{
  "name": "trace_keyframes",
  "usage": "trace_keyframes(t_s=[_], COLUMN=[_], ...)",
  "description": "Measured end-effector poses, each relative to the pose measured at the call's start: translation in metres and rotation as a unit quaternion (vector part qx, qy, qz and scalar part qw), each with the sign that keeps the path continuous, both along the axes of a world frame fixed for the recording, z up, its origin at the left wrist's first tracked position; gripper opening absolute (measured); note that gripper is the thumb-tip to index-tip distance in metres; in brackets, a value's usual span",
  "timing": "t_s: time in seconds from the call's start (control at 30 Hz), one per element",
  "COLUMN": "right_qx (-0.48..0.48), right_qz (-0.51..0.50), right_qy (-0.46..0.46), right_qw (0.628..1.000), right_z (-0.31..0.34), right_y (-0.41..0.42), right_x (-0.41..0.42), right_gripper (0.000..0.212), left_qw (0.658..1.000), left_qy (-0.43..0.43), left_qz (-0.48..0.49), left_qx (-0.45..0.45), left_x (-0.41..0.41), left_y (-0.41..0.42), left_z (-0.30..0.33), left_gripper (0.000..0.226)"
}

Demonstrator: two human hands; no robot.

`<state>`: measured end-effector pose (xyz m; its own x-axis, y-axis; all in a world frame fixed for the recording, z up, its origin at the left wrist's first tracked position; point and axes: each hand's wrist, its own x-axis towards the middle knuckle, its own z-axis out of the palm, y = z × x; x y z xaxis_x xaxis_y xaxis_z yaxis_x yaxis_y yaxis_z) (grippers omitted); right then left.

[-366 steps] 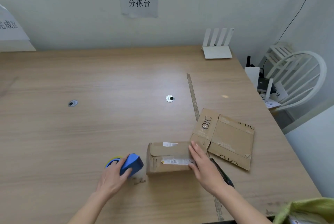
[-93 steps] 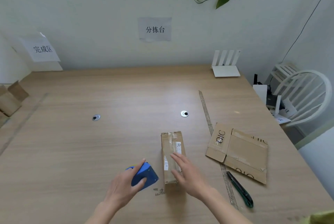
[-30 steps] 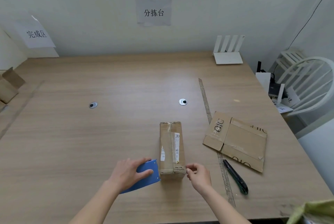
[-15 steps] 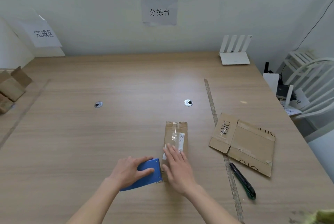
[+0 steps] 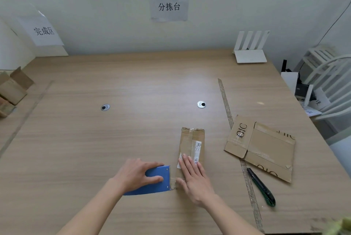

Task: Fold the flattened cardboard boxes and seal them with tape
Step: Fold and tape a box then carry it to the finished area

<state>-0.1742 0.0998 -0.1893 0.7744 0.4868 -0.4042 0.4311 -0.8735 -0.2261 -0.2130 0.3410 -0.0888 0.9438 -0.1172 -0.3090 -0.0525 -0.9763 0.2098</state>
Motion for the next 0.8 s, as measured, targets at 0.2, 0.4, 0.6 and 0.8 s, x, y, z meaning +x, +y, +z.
trace_keyframes(t_s=[0.2, 0.4, 0.6, 0.8], right_qx=[0.009, -0.008, -0.011, 0.054], right_qz=[0.004, 0.02, 0.005, 0.025], right_qy=[0.006, 0.009, 0.017, -0.037], right_qw=[1.0, 1.0, 1.0, 0.998], right_z=[0.007, 0.004, -0.003, 0.002], right_y=[0.0, 0.001, 0.002, -0.004], right_x=[-0.002, -0.003, -0.004, -0.002], right_gripper=[0.069, 0.067, 0.066, 0.066], left_qw=[1.0, 0.994, 0.98, 0.987], left_qy=[0.011, -0.008, -0.091, -0.065], left_qz=[0.014, -0.021, -0.063, -0.033], left_qx=[0.016, 0.103, 0.165, 0.143], left_x=[-0.003, 0.004, 0.016, 0.005], left_y=[0.013, 0.0, -0.02, -0.006], left_z=[-0.002, -0.028, -0.063, -0.092], left_gripper=[0.054, 0.071, 0.053, 0.037])
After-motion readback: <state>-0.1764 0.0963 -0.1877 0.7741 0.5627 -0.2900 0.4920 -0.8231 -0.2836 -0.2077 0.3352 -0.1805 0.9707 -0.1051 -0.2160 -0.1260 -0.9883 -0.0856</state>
